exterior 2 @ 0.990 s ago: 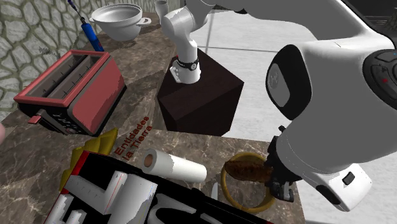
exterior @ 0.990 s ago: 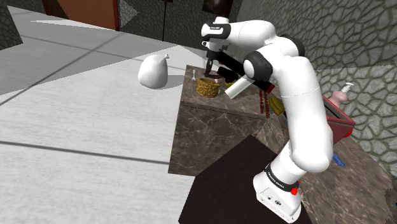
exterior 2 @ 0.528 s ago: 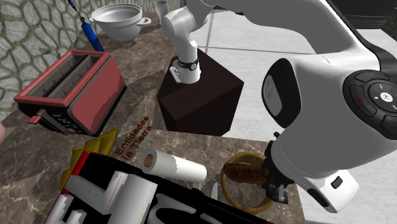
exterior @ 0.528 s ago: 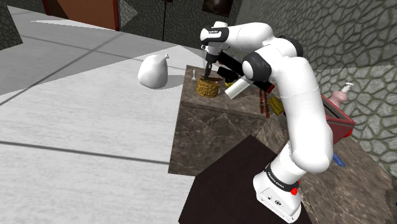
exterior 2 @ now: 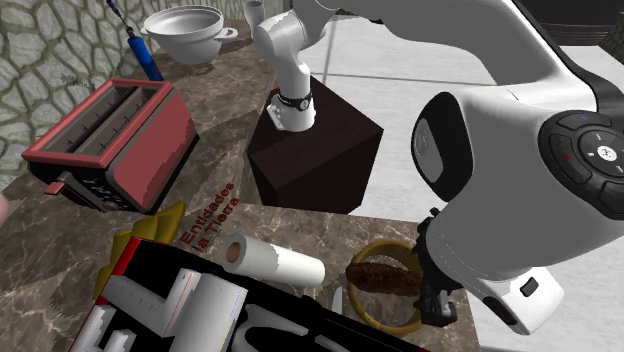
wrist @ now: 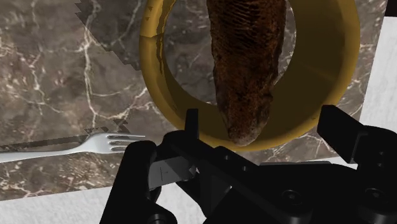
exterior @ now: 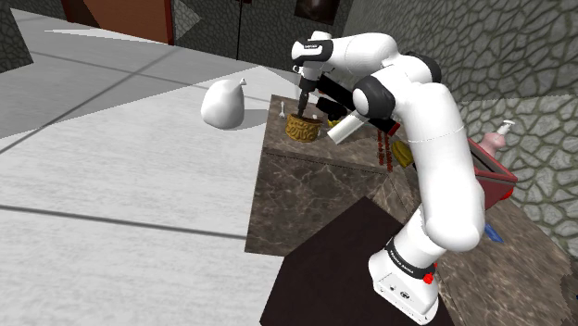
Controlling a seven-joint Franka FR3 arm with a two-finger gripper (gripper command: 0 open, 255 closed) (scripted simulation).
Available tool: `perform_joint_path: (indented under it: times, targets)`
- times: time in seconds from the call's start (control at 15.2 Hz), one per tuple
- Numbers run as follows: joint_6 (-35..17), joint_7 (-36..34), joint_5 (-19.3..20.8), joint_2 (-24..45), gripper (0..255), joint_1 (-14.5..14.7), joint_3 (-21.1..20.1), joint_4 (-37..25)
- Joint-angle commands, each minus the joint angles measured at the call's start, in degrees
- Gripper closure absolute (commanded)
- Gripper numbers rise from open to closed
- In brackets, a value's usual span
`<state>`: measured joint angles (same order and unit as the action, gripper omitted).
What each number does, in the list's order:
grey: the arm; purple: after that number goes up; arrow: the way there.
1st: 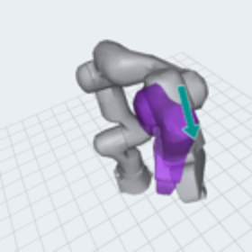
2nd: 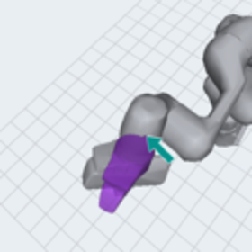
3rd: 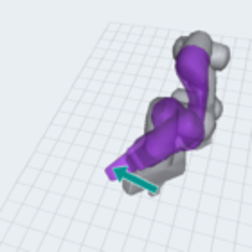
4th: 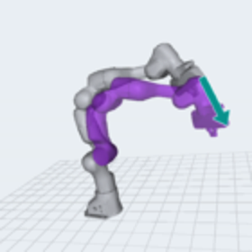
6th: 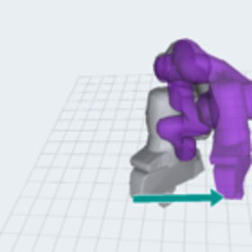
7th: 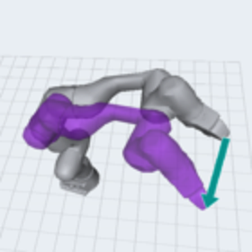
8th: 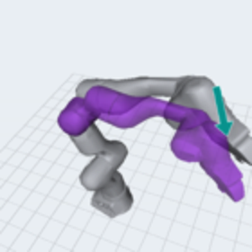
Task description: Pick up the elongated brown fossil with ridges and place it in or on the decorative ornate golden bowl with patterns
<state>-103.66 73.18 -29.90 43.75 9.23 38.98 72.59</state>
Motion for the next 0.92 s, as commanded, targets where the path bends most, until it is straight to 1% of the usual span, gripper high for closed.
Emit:
perform_joint_path:
  times: [0.0, 0.07, 0.33, 0.86]
  targets:
    - [0.0, 0.0, 0.0, 0.0, 0, 0.0, 0.0, 0.0]
    - [0.0, 0.0, 0.0, 0.0, 0, 0.0, 0.0, 0.0]
    - [6.5, -1.2, 1.0, -0.9, 0, -1.6, 0.5, -6.2]
    - [6.5, -1.2, 1.0, -0.9, 0, -1.6, 0.5, -6.2]
